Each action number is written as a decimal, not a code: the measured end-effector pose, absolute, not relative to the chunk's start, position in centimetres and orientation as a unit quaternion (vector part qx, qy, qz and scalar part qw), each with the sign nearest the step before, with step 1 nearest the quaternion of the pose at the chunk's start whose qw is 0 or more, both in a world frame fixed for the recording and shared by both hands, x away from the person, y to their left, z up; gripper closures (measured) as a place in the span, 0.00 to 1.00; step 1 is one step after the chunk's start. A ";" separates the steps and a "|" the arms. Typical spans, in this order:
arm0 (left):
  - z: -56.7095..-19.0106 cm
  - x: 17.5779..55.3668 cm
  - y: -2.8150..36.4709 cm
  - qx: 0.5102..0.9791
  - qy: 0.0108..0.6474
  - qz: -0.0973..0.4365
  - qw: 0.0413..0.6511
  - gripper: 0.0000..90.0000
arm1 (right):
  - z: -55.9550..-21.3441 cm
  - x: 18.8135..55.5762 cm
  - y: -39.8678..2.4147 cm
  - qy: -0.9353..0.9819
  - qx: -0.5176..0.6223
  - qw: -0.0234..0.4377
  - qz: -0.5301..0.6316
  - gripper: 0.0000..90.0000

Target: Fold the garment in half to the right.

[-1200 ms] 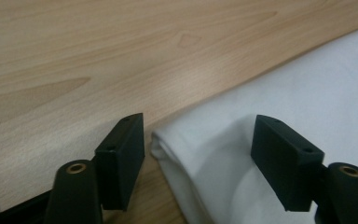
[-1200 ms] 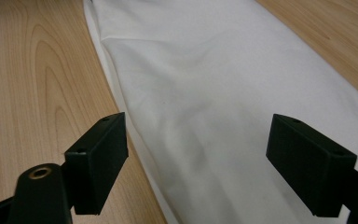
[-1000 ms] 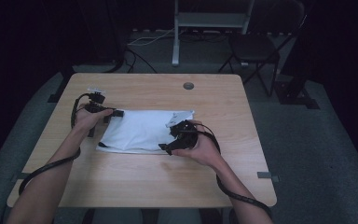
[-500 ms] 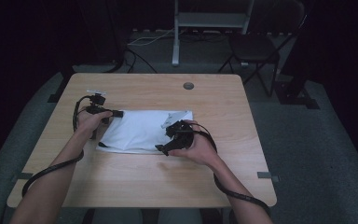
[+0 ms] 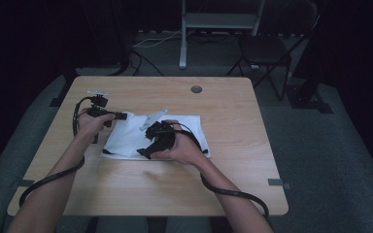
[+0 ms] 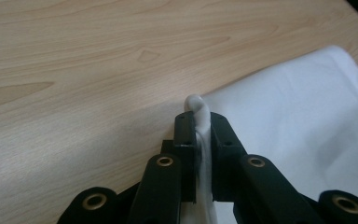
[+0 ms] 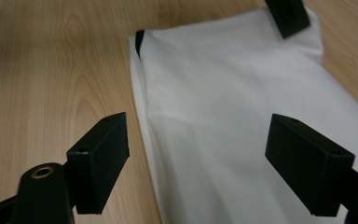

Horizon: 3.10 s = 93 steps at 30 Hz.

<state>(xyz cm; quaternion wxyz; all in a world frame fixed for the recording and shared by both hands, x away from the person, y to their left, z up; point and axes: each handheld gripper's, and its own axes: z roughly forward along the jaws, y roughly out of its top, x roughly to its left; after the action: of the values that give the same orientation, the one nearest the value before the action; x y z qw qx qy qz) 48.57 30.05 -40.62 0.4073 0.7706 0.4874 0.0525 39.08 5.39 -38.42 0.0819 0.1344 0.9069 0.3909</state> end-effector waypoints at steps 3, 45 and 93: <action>-40.5 48.6 30.2 0.770 0.490 0.052 0.406 0.93 | -39.0 39.2 6.9 0.909 0.127 0.072 0.389 0.24; -40.8 49.1 31.0 0.780 0.485 0.047 0.391 0.93 | -42.2 39.6 18.3 0.945 0.069 0.055 0.315 0.40; -38.4 48.4 30.8 0.803 0.464 0.072 0.367 0.94 | -39.5 38.7 17.9 0.922 0.129 0.074 0.357 0.90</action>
<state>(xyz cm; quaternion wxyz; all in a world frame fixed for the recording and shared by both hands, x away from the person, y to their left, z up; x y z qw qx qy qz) 48.43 30.84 -38.40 0.3670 0.8030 0.4641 0.0715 38.68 17.95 -39.46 0.0738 0.1295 0.9221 0.3572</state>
